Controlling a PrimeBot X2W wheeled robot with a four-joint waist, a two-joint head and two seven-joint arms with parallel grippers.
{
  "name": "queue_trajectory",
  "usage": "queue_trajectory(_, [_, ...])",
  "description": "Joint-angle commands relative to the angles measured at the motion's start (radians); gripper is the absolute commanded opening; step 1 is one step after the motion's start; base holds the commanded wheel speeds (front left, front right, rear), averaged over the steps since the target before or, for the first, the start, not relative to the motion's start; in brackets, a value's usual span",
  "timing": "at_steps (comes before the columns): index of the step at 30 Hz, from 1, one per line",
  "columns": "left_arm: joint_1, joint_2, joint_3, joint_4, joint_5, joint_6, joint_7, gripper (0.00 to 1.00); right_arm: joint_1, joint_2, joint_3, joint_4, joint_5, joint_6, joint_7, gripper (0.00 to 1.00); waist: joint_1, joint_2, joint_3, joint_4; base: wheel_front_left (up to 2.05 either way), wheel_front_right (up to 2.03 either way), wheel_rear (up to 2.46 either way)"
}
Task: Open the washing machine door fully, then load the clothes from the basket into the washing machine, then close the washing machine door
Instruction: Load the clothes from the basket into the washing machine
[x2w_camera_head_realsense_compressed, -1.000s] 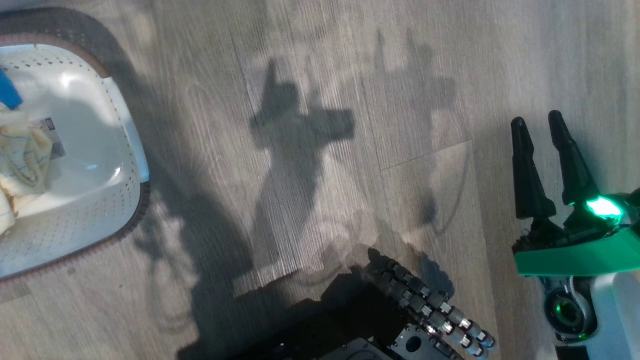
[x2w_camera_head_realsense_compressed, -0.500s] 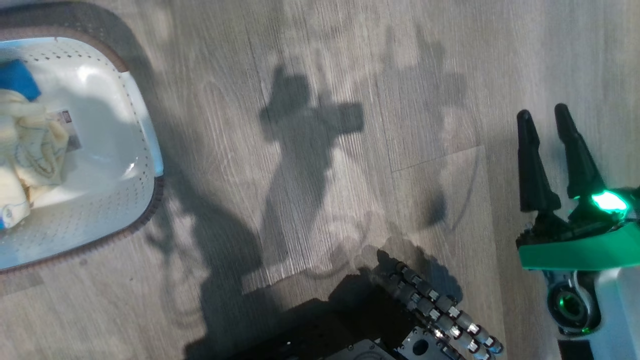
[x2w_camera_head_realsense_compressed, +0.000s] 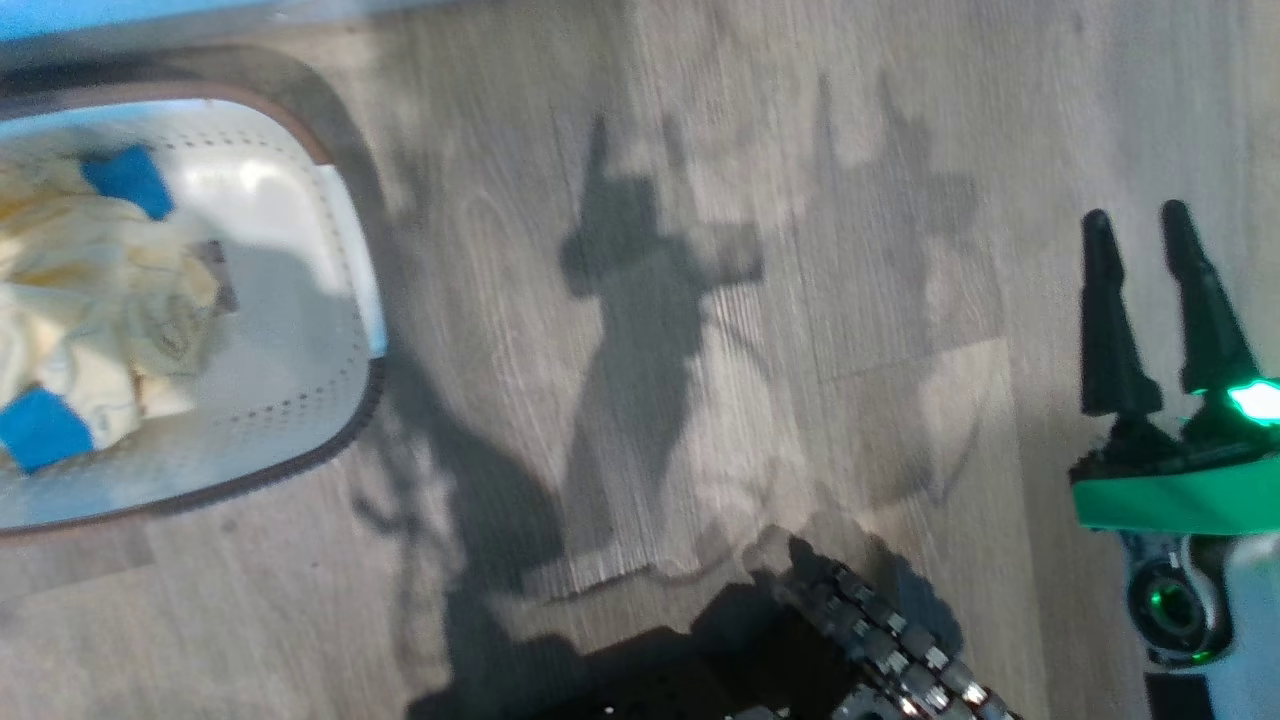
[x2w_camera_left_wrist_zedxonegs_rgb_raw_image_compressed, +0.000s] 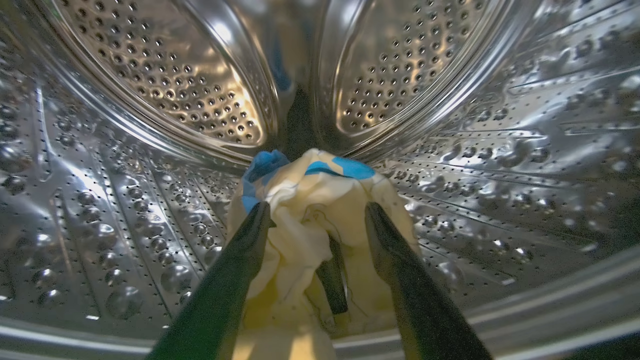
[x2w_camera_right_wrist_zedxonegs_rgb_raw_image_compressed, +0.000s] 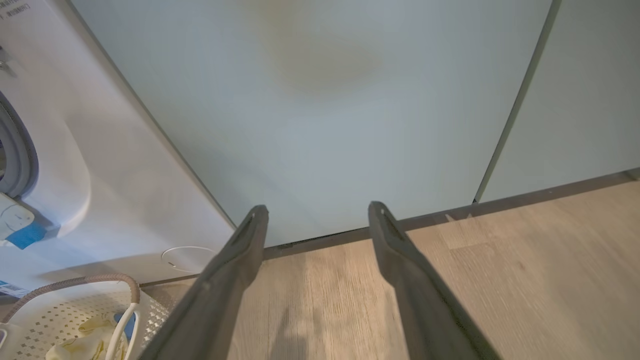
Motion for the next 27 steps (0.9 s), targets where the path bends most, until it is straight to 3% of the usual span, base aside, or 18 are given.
queue_trajectory(1, [0.031, 0.036, 0.024, -0.054, -0.004, 0.016, -0.021, 1.00, 0.032, -0.016, -0.004, -0.027, -0.011, -0.003, -0.009, 1.00, 0.0000, -0.0001, -0.033, 0.030, 0.00, 0.00, 0.00])
queue_trajectory(10, [0.401, -0.013, 0.051, -0.302, -0.045, 0.114, -0.134, 1.00, 0.066, -0.016, -0.052, -0.043, -0.080, -0.003, -0.009, 1.00, 0.0000, -0.0001, -0.148, 0.117, 0.00, 0.00, 0.00])
queue_trajectory(19, [0.776, -0.064, 0.068, -0.618, -0.054, 0.241, -0.207, 1.00, 0.106, -0.016, -0.055, -0.052, -0.161, -0.003, -0.009, 1.00, 0.0000, -0.0001, -0.262, 0.196, 0.00, 0.00, 0.00])
queue_trajectory(27, [1.040, -0.128, 0.044, -0.784, -0.051, 0.331, -0.239, 1.00, 0.129, -0.016, -0.052, -0.033, -0.233, -0.003, -0.009, 1.00, 0.0000, -0.0001, -0.328, 0.267, 0.00, 0.00, 0.00])
